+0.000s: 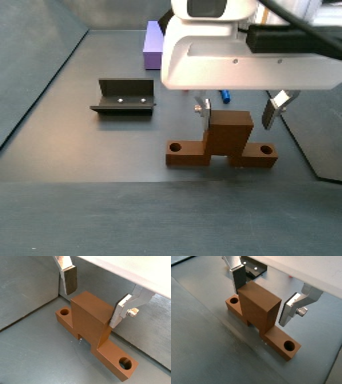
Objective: Pick up the brown object. Move up. Move to above the board. Insert the brown object.
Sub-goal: Pick up the brown object.
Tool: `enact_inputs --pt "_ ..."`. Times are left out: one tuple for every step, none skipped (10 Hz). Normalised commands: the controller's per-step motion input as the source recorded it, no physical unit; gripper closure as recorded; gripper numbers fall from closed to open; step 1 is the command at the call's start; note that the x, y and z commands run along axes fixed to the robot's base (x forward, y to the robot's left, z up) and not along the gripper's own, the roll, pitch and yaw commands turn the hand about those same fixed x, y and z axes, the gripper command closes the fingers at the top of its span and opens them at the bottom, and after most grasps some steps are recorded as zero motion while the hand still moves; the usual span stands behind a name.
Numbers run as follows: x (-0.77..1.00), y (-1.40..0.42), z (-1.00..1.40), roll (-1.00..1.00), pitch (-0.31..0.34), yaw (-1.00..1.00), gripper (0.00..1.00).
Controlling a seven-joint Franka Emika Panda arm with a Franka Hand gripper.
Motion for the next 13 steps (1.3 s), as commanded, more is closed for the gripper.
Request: enact_inputs --pt "0.17 0.01 -0.22 0.00 0.000 -0.16 0.00" --pt "0.16 0.01 -0.21 -0.01 0.000 -0.15 0.00" --pt "0.15 0.01 -0.24 -0.02 0.000 -0.13 0.00" --pt "0.08 0.00 -0.24 -0.01 -0.006 -0.11 0.00" --pt "0.00 0.00 -0.17 -0.01 -0.001 -0.02 0.00" --pt "0.00 0.00 -0.18 -0.04 -0.020 0.00 0.00" --pt "0.01 0.00 -0.17 -0.02 -0.011 0.00 0.00" --pt "0.00 0.00 -0.16 0.00 -0.019 0.00 0.00" --pt "0.00 0.00 -0.17 0.00 -0.027 0.07 0.00" --pt "0.00 0.00 -0.15 0.00 -0.024 0.08 0.00" --pt "0.00 0.00 -0.13 0.00 -0.041 0.06 0.00" --pt "0.00 0.00 -0.10 0.00 -0.049 0.06 0.00" --pt "0.00 0.00 -0.05 -0.02 -0.037 0.01 0.00"
